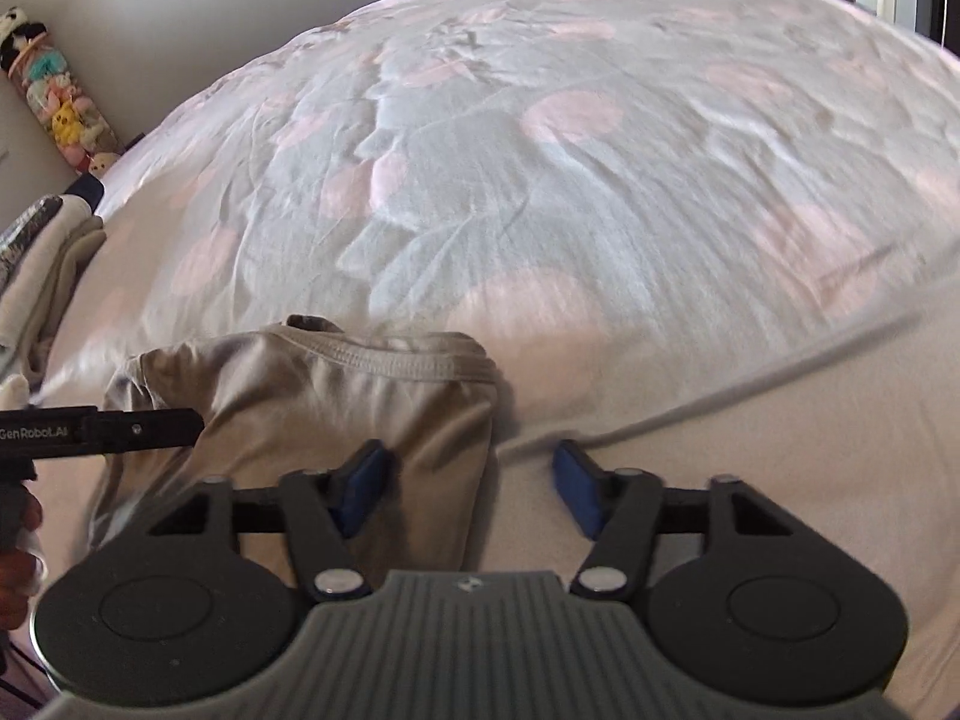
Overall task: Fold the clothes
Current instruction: 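Grasp the folded beige shirt with both grippers and lift it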
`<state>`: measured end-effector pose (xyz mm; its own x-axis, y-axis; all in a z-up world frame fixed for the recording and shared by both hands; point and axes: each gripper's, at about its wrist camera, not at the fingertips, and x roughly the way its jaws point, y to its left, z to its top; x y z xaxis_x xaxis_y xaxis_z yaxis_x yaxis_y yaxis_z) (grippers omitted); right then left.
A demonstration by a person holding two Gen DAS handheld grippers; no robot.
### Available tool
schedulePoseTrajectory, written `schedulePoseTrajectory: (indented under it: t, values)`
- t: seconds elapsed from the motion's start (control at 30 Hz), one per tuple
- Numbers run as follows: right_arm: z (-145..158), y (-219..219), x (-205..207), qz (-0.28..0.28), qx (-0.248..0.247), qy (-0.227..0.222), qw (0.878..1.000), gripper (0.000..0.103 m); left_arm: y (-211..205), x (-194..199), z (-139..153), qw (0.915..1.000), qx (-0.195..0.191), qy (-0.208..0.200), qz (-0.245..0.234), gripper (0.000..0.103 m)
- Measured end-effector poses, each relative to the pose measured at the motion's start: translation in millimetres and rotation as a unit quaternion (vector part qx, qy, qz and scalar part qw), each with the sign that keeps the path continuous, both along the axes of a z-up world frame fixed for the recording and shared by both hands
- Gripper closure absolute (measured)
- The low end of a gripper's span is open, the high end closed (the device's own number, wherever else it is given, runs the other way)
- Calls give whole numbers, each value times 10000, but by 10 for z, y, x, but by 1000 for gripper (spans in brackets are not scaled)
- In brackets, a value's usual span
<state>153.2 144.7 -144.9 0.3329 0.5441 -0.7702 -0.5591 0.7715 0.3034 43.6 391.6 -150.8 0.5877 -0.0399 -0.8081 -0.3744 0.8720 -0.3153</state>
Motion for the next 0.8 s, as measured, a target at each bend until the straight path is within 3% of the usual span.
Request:
schedulePoseTrajectory:
  t: [0.07, 0.1, 0.13, 0.3, 0.5, 0.8]
  values:
    - [5, -3, -16, 12, 97, 52, 9999, 81, -46, -25, 13, 10000, 56, -71, -10, 79]
    - [7, -11, -24, -16, 178, 129, 9998, 92, -58, -46, 18, 9999, 21, -124, 1, 82]
    - [12, -19, -34, -57, 243, 189, 9995, 94, -64, -67, 29, 9998, -5, -173, 40, 87]
    - [244, -76, -176, -223, 533, -49, 9983, 97, -140, -200, 245, 9987, 94, -487, 150, 91]
    - [737, -163, -483, -98, 925, -598, 9939, 97, -205, -512, 741, 9937, 266, -1049, 301, 92]
    - [1533, -134, -1114, 371, 1538, -1614, 9741, 98, -258, -1266, 1569, 9735, 818, -2023, 680, 92]
